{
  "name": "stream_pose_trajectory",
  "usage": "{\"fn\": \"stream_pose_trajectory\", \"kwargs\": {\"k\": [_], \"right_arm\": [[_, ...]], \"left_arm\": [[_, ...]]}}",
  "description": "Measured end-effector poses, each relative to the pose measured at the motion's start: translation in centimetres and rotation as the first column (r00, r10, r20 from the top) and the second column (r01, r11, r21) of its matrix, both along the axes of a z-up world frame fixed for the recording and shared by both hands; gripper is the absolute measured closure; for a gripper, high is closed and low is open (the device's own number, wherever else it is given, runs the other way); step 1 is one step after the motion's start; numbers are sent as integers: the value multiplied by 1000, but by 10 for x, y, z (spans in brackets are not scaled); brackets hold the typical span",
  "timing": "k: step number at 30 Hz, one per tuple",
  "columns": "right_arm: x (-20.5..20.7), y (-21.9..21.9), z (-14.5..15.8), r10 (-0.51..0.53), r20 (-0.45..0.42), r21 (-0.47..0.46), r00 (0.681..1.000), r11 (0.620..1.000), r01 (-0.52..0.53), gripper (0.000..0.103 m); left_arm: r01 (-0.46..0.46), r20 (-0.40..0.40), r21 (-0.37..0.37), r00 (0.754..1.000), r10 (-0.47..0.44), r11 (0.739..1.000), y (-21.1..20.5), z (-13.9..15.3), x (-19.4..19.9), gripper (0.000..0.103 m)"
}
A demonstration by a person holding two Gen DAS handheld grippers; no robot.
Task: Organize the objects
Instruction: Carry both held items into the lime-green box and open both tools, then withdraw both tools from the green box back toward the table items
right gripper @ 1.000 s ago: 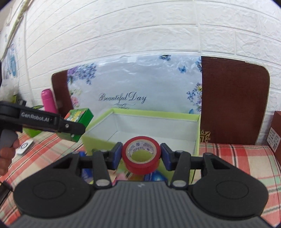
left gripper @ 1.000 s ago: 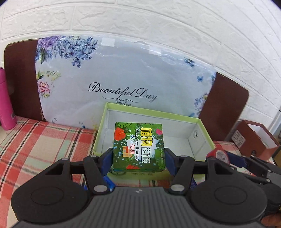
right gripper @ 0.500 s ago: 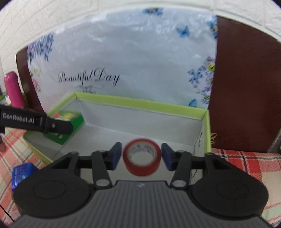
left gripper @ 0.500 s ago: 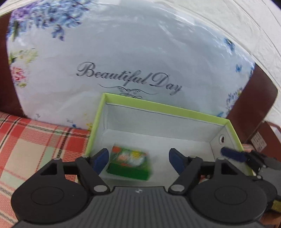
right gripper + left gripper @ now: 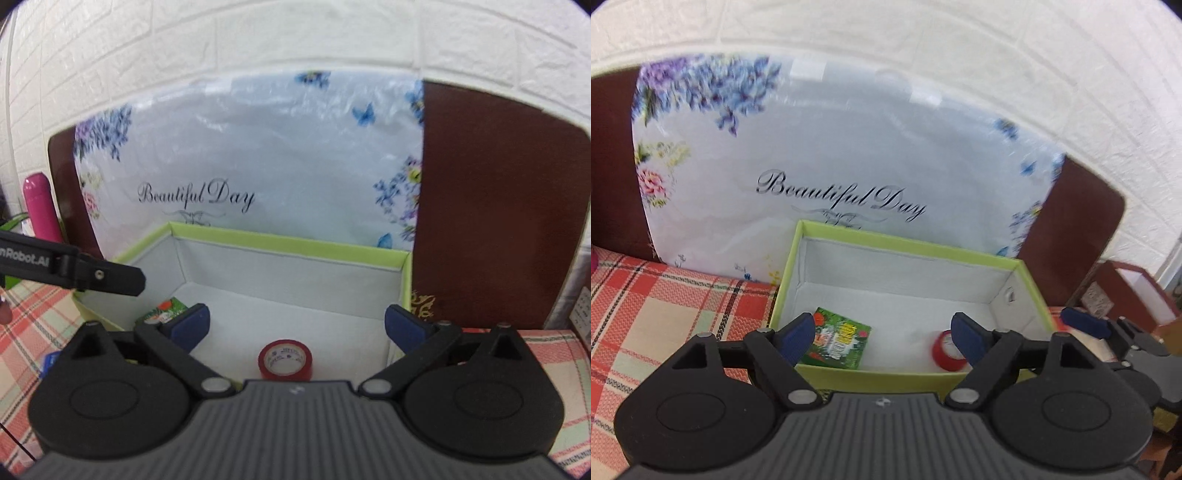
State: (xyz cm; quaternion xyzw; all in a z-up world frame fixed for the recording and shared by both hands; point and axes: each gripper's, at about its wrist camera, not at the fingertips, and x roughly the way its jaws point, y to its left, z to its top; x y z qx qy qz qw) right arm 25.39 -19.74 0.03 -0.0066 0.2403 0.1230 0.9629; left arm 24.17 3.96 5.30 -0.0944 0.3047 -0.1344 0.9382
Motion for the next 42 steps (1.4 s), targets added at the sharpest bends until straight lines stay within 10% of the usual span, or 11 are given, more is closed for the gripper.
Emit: {"fn": "stream_pose_trajectory", "kwargs": {"k": [13,27,32,42], "right_arm": [[-109,-10,20,35,60,21,998,999,-36,0],[-185,5,-8,144,-18,42,989,989,-143,0],[-208,15,-16,206,-25,32,978,978,-205,0],[-240,1,-47,175,-97,98,980,981,-166,0]], "left_arm": [[207,209,-96,960,-184,974,-33,79,-112,19],[293,208,-113,941,-266,949,-48,123,-221,19],[227,215,21,950,-226,974,-36,101,-263,19],[-74,-74,114,994,83,991,19,-30,-272,19]]}}
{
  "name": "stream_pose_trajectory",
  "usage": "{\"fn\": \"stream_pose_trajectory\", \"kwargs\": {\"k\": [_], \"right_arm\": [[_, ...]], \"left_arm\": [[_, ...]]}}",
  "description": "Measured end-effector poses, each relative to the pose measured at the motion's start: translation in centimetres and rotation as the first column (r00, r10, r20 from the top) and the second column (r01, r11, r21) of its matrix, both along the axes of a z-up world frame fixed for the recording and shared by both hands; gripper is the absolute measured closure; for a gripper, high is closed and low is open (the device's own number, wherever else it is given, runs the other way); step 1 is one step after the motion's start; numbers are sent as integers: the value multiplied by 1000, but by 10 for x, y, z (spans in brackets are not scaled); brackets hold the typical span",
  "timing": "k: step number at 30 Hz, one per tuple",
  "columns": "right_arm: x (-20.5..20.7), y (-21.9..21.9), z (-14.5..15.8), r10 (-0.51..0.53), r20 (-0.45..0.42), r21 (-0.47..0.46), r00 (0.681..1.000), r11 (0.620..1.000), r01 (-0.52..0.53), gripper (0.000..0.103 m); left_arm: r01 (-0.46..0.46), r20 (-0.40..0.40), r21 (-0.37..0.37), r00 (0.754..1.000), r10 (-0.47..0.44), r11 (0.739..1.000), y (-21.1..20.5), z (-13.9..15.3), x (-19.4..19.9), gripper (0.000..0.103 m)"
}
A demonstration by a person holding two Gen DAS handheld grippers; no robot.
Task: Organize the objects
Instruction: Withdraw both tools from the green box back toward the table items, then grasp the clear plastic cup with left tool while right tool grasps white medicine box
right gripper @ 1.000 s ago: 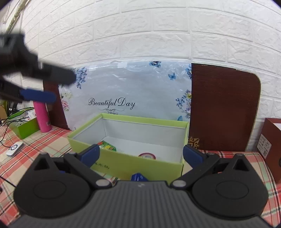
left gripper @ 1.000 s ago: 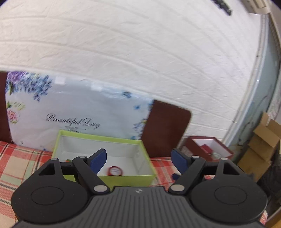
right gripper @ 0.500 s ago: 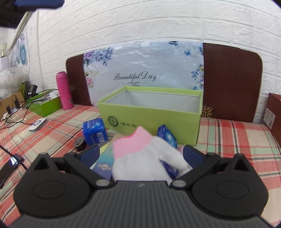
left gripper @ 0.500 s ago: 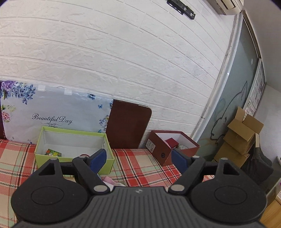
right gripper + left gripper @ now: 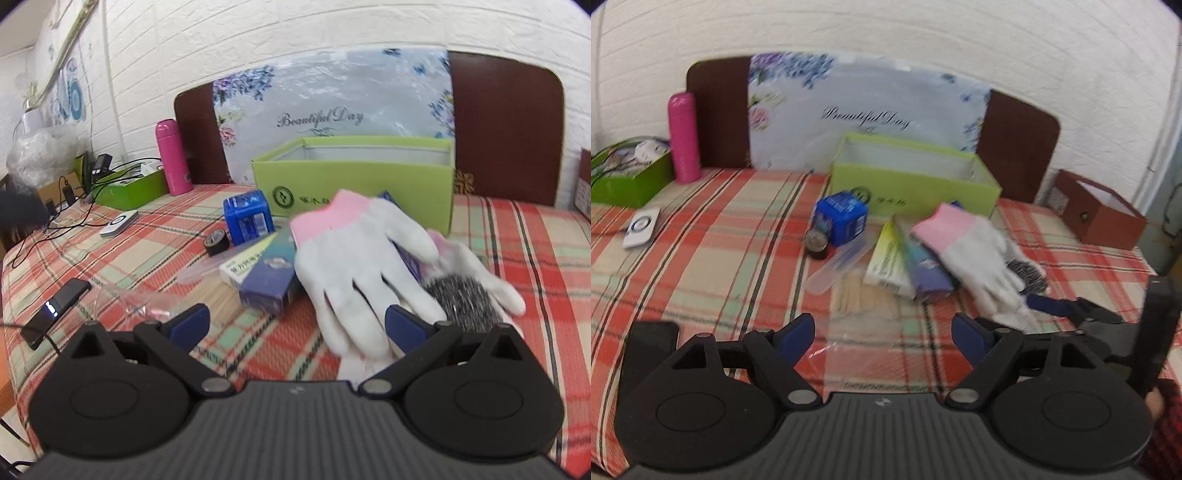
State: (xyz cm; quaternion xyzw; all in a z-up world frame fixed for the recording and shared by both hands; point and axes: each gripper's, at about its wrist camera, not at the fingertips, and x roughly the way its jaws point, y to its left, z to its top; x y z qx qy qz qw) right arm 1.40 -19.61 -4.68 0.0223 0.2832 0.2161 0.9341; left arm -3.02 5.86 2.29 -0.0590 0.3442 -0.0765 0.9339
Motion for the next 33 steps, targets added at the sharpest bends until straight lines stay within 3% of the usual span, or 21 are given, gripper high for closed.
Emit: {"fn": "stream_pose_trajectory", "kwargs": {"k": [5,13,15,17,19,22,28,33], "right_arm": [[-22,-19,-13,-86,-6,-15,996,996,86,0],[-27,-40,-30,-160,-76,-2,984,987,160,0],[-25,-36,-30,-167,-76,-26,983,986,166,0],[-25,-31,-30,-181,-73,-52,981,983,178,0],[-26,-25,-31,-185,-65,-85,981,980,179,0],[-26,-20,-31,-196,-62,-116,979,975,188,3],[-22,-12,-30,-206,-50,-155,977,968,196,7],[-10,-4,-33,-196,-59,-168,979,969,184,11]], "left_arm": [[-44,-65,-88,997,39,995,8,-29,13,19],[-21,-79,-104,997,13,994,-9,-44,38,21],[9,-78,-119,997,-18,993,-16,-46,48,32],[44,-95,-130,994,-56,991,-28,-51,62,57],[63,-109,-134,991,-78,989,-38,-59,76,68],[44,-127,-130,990,-60,991,-47,-69,89,68],[57,-101,-172,992,-75,983,-35,-62,64,68],[-1,-85,-163,996,-13,987,-17,-56,50,52]]}}
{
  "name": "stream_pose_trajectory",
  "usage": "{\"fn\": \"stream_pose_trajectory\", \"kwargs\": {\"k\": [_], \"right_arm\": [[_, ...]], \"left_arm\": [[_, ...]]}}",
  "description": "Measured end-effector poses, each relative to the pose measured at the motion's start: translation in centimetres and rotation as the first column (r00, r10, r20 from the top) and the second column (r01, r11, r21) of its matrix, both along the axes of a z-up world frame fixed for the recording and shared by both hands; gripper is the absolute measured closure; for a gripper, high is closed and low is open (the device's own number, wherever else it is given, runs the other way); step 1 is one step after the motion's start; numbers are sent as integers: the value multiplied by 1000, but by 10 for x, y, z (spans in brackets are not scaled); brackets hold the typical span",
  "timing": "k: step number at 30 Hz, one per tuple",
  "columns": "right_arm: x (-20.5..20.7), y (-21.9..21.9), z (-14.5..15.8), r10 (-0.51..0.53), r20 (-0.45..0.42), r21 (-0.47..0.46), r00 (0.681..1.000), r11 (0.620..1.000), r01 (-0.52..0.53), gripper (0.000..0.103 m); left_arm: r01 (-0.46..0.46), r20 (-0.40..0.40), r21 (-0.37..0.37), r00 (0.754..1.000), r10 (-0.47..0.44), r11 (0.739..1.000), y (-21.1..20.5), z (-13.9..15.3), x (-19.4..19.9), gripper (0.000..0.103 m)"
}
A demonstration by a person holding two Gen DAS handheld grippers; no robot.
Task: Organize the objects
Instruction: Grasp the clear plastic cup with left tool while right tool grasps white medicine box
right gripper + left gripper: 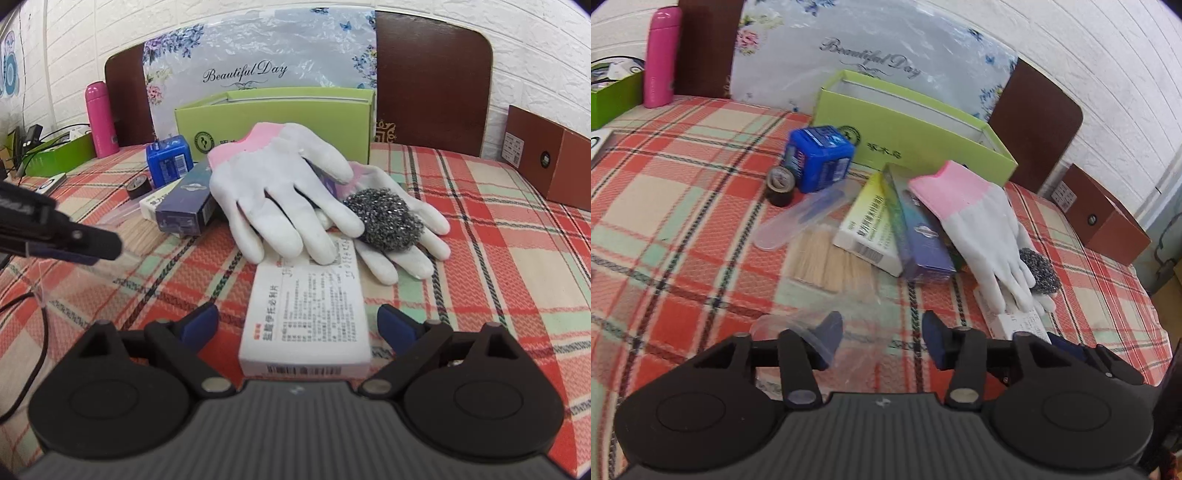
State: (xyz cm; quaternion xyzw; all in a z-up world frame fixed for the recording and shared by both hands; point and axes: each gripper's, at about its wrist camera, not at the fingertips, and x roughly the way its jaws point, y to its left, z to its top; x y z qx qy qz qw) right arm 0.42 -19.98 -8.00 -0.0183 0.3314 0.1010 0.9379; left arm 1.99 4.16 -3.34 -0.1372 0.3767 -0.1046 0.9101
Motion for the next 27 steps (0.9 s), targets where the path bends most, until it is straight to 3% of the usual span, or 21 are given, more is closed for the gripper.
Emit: {"fn": "stream_pose_trajectory", "kwargs": {"k": [3,5,7,9,14,18,21,22,27], "right_arm": [[2,1,-3,-14,-3,-8,1000,1000,14,24],[-1,-2,-2,-32,5,-12,999,999,32,37],[-4,-9,0,-38,-5,-1,999,999,38,38],[-10,-12,1,-37,-12,-4,999,999,37,38],[-21,-7,4,-1,-24,14,1000,1000,1,38],[-22,2,2,19,-24,-7,1000,1000,-19,37],[-20,2,2,14,-28,0,999,1000,-14,29],[-18,2,1,12,-29,-2,999,1000,-12,28],[-11,5,0,24,-20,-4,1000,1000,-24,24]], "left_arm": [[13,-10,15,1000,-13,1000,1,-2,2,59],[44,-29,-7,999,-44,999,1,-6,5,80],[73,-49,-41,996,-75,996,1,-11,9,92],[85,-45,-43,995,-87,995,-4,-11,13,93],[125,-3,-85,992,-126,989,-24,-11,30,91],[139,-35,-42,989,-141,989,-27,-14,25,84],[106,-37,-28,994,-107,994,-13,-11,11,62],[88,-36,-23,995,-89,996,-8,-11,7,50],[93,-39,-34,995,-94,995,-4,-11,4,52]]}}
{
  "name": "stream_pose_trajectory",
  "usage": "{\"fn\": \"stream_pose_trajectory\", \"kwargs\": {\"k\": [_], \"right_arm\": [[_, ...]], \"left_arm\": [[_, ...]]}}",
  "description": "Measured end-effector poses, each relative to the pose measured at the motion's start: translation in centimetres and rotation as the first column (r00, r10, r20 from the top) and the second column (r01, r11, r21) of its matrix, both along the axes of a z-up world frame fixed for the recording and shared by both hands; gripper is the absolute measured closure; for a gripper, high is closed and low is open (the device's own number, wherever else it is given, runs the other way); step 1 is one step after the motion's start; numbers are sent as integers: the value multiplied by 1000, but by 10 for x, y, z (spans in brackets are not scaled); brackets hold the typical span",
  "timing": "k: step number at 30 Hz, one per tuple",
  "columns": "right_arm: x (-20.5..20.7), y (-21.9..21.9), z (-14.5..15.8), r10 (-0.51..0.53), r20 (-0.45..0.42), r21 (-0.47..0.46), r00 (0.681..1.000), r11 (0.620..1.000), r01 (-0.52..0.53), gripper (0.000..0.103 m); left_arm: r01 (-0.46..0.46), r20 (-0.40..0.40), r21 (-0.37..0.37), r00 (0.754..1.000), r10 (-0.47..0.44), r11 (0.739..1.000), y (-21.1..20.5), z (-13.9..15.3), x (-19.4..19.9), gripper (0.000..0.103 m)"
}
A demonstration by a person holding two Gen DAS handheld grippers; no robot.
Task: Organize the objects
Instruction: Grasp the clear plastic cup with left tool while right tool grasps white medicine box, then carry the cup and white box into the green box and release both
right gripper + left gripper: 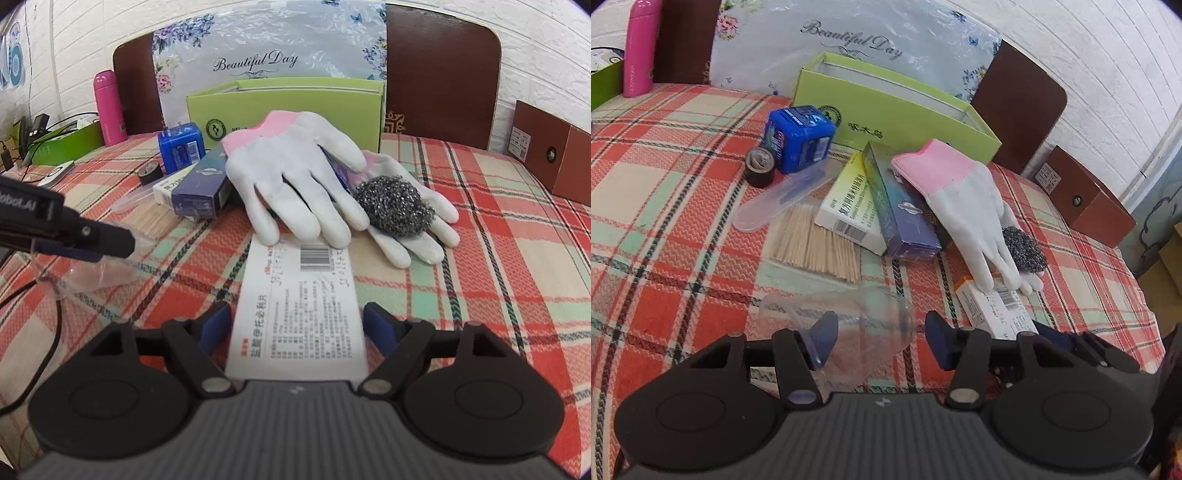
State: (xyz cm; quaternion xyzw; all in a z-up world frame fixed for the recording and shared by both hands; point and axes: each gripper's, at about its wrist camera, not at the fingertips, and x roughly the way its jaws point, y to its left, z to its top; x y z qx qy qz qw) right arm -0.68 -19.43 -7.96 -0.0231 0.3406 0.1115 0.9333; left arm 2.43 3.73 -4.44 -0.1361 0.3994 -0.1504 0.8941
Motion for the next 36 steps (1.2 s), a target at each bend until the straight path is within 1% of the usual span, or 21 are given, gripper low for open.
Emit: {"fn": "stream_pose_trajectory", "kwargs": {"k": [1,3,4,5,6,7,11,13,16,18,23,26,30,32,36], "right_arm": [[2,1,0,3,3,-1,1000,1000,-3,24],[6,3,-1,-2,10,-6,1000,1000,2,24],[8,3,-2,-4,7,-5,1000,1000,4,24],[9,3,-4,-4,4,-3,1000,1000,4,25],[8,2,-4,0,11,0,1000,1000,0,28],[6,2,-3,9,15,-3,1000,1000,-9,38],[0,-4,2,45,-12,10,999,999,-44,38],[-6,-9,9,57,-28,43,998,997,-56,38],[-16,-20,26,89,-17,119,996,989,-86,38],[-20,-27,40,101,2,158,995,982,-100,38],[-19,-40,72,121,88,241,989,960,-139,38],[-9,-41,84,98,138,220,986,967,-127,38],[10,-43,100,72,200,212,977,970,-115,38],[22,-44,108,53,235,207,970,973,-103,38],[53,-43,119,33,277,183,960,979,-87,38]], "left_arm": [[12,-5,-3,1000,-12,1000,-2,-1,1,62],[30,-25,-8,999,-30,1000,-6,-6,4,71],[39,-34,-13,999,-40,999,-8,-8,4,86],[52,-48,-20,997,-53,998,-9,-12,5,90],[53,-50,-31,997,-55,998,-9,-13,4,90],[54,-49,-33,997,-56,998,-9,-13,3,91],[69,-26,-35,997,-70,997,-9,-6,1,100],[78,-13,-40,997,-78,996,-8,0,0,101],[86,13,-52,996,-85,995,-6,10,1,101],[94,42,-59,995,-92,994,-5,21,2,101],[111,140,-71,985,-100,991,-3,52,9,101],[112,200,-65,975,-97,992,-2,71,15,101],[123,269,-77,958,-98,989,-2,95,27,101],[121,294,-82,951,-92,989,-3,104,38,101],[116,315,-96,946,-81,989,-8,118,64,101]]}}
